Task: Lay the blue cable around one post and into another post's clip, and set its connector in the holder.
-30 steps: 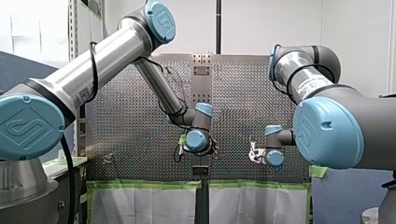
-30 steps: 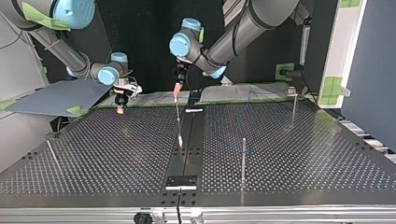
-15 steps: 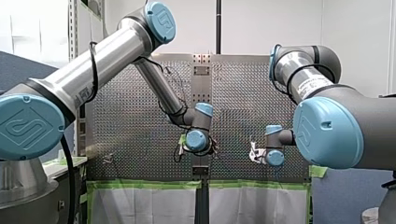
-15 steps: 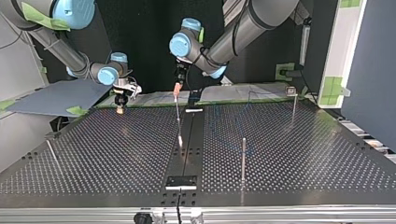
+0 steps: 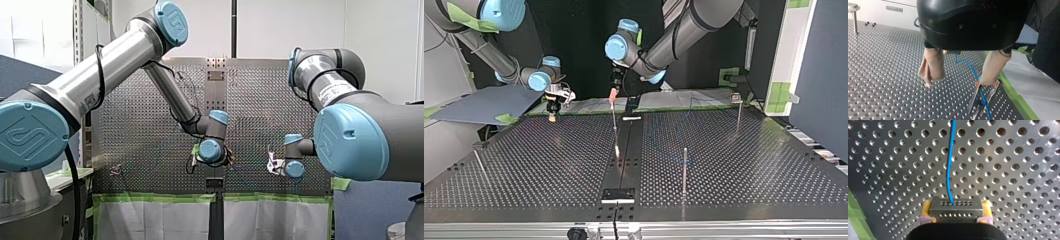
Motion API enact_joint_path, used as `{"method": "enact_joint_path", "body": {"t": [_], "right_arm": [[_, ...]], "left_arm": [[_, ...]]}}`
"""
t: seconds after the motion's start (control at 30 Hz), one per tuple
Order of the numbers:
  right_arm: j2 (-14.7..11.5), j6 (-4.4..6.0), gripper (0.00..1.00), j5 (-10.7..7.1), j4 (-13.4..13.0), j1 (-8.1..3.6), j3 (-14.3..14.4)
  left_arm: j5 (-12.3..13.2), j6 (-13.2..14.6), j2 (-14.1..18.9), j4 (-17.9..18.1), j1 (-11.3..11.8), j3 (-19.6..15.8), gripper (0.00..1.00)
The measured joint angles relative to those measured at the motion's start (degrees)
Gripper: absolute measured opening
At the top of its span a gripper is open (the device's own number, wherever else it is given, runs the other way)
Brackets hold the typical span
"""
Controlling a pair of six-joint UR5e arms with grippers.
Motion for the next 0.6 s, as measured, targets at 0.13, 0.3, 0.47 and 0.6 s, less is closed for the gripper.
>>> {"method": "enact_joint_path", "body": {"t": [0.13,0.3,0.47,0.6], "right_arm": [[0.0,0.0,0.0,0.0,0.04,-0.02,0.0],[0.0,0.04,0.0,-0.01,0.06,-0.05,0.0],[0.0,0.02,0.0,-0.01,0.17,-0.07,0.0],[0.0,0.04,0.0,-0.01,0.19,0.2,0.02]], "left_arm": [[-0.19,0.88,0.74,-1.0,-0.75,-0.44,1.0],[-1.58,0.95,2.57,-0.36,-1.51,-2.14,1.0],[-3.24,-0.96,4.86,0.68,-1.1,-4.42,1.0],[-4.97,-2.87,6.81,-0.3,-0.51,-6.36,1.0]]}}
